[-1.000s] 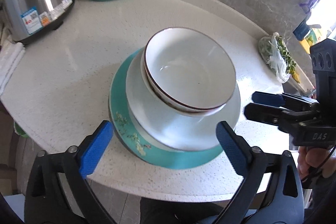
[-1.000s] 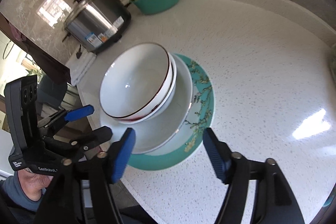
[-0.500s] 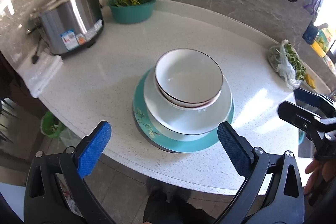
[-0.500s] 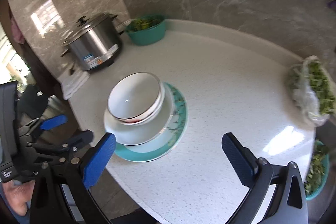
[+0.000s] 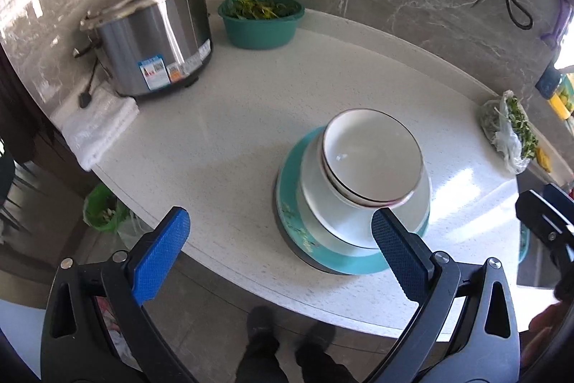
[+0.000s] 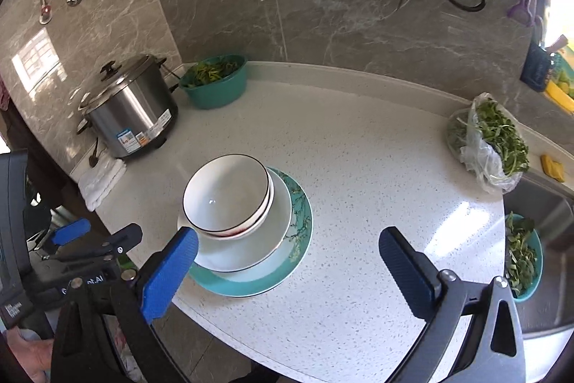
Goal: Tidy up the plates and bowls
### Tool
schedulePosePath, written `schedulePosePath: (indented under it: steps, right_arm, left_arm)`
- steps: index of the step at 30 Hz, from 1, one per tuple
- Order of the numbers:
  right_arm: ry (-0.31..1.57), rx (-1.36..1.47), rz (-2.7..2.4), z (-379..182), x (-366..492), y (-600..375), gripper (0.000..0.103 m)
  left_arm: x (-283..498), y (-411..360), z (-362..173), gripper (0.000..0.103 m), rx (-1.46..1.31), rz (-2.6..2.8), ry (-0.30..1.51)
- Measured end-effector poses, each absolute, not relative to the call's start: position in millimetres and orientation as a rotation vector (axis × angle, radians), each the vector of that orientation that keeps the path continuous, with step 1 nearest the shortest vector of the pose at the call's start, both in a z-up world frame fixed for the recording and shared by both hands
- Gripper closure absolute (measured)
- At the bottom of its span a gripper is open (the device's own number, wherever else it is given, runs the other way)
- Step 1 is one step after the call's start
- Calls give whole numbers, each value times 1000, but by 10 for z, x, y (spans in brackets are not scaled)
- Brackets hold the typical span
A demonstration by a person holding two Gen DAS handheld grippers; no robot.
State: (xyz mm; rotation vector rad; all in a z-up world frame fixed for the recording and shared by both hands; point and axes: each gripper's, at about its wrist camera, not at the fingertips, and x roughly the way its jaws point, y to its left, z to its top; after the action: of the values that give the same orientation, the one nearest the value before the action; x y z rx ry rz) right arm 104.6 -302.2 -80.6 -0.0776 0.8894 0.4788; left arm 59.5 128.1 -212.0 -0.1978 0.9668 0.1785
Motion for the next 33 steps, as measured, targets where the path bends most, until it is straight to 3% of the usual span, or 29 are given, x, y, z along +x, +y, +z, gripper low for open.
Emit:
schedulePosePath:
  steps: [33]
  right_arm:
    - [865,-50,385,-622,884,-3055,0]
  left_arm:
    - [659,1100,-1712,0,-149,91,840]
